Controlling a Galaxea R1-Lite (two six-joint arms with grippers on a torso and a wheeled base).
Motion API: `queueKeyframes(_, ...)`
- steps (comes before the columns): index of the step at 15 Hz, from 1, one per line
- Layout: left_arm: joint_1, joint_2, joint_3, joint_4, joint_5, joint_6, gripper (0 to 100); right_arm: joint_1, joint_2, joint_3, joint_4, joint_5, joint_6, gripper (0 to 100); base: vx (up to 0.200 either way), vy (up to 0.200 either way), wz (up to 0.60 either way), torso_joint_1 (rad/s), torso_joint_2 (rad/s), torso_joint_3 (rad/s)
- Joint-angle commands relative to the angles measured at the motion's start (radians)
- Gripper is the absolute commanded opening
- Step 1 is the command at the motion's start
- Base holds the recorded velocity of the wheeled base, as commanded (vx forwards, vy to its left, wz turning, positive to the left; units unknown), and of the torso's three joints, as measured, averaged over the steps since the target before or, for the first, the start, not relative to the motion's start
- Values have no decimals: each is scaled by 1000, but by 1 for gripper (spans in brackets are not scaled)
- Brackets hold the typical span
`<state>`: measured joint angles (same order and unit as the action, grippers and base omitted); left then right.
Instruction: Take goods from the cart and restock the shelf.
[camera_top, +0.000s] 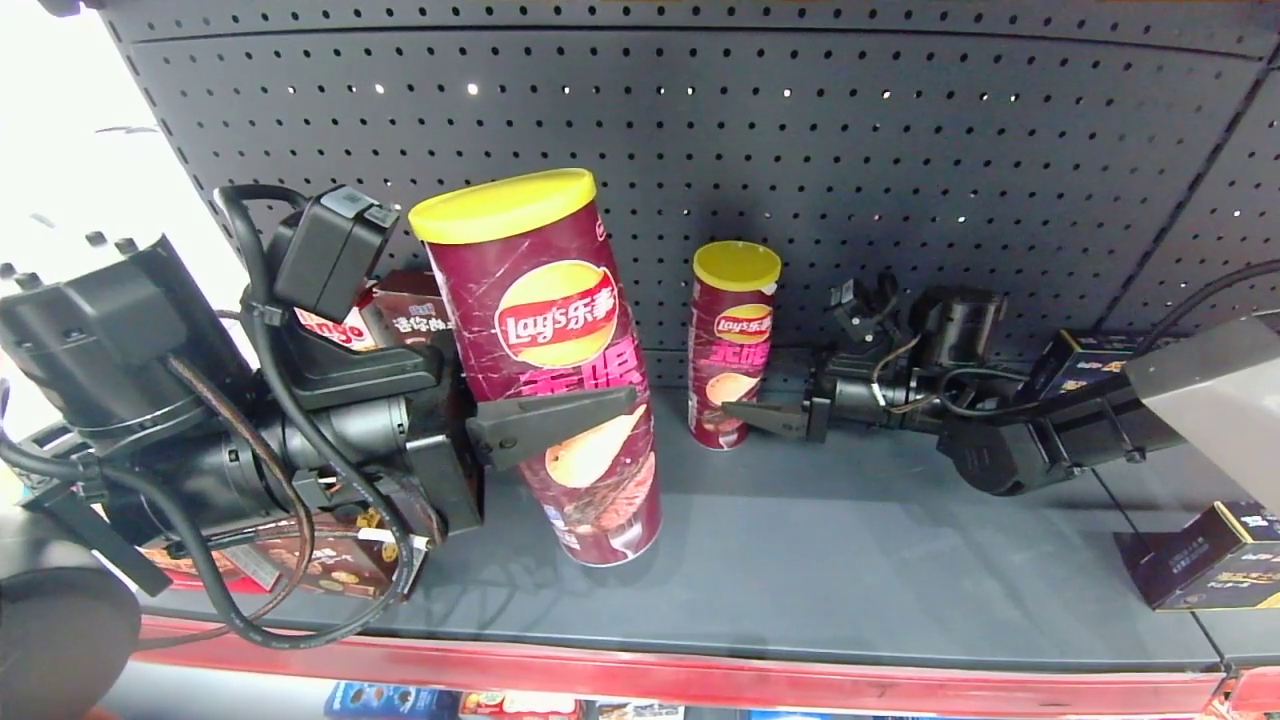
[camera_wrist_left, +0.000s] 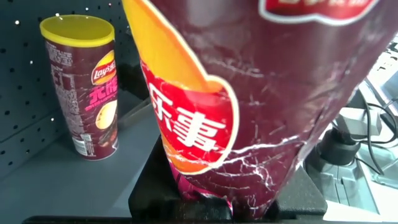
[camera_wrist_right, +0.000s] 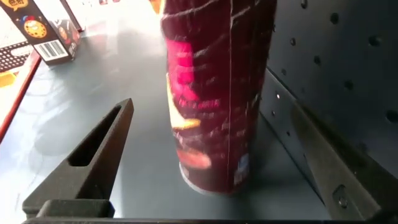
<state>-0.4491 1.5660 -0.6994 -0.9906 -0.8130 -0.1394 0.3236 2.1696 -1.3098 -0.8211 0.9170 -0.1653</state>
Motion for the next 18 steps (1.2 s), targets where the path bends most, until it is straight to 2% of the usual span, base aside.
queueKeyframes(1, 0, 2, 1, 0, 0, 0, 0, 14, 32, -39, 0, 0, 7, 100, 0, 0, 0, 0, 0, 0)
queueKeyframes(16, 0, 16, 4, 0, 0, 0, 0, 41, 113, -141, -7, -24, 43, 100, 0, 0, 0, 0, 0, 0)
queueKeyframes(17, 0, 16, 8, 0, 0, 0, 0, 45, 121, -141, -23, -21, 43, 0, 0, 0, 0, 0, 0, 0)
queueKeyframes(18, 0, 16, 11, 0, 0, 0, 0, 52, 119, -138, -30, -29, 52, 0, 0, 0, 0, 0, 0, 0)
